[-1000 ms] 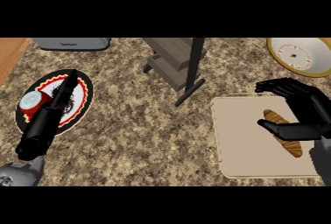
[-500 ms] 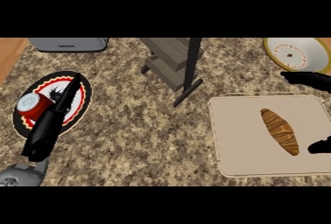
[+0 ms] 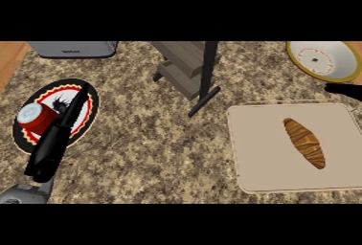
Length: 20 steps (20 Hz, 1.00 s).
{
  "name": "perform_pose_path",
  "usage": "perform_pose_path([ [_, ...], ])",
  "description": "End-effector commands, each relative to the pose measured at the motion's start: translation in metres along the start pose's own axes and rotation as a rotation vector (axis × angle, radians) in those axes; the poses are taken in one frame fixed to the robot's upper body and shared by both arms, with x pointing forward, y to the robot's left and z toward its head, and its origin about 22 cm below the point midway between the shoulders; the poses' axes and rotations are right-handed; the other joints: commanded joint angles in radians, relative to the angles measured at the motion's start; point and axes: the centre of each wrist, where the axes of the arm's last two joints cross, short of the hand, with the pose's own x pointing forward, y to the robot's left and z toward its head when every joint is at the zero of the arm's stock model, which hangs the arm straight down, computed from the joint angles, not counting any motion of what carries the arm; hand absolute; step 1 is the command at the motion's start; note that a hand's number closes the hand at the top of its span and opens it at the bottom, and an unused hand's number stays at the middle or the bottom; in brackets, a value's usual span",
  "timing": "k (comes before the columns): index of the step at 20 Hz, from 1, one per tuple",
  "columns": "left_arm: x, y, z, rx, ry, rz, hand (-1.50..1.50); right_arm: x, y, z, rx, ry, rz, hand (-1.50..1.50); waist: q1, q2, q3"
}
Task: Pick the croissant from the tray and place it in the tiered basket
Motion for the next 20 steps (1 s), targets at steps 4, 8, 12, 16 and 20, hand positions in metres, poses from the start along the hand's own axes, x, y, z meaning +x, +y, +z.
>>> perform_pose_path([
  [4,0.018,-0.009,-0.004,-0.037,-0.01,0.021,0.0,0.045,0.033,-0.008,-0.02,0.099,0.041,-1.5,0.016,0.006,0.001],
  [8,0.012,-0.012,-0.013,-0.011,-0.009,0.018,0.0,0.051,0.054,-0.022,-0.003,0.178,0.071,-1.5,0.016,0.007,0.002],
  [12,0.023,-0.001,-0.012,-0.013,0.0,0.001,0.0,0.053,0.083,-0.029,-0.004,0.229,0.167,-1.5,0.017,0.006,0.002],
  [16,0.013,-0.005,-0.004,-0.003,-0.01,0.008,0.0,0.057,0.108,-0.033,-0.015,0.321,0.221,-1.5,0.013,0.006,0.002],
  [20,0.014,-0.008,0.005,-0.003,-0.022,0.009,0.0,0.049,0.117,-0.04,-0.024,0.364,0.233,-1.5,0.014,0.006,0.002],
])
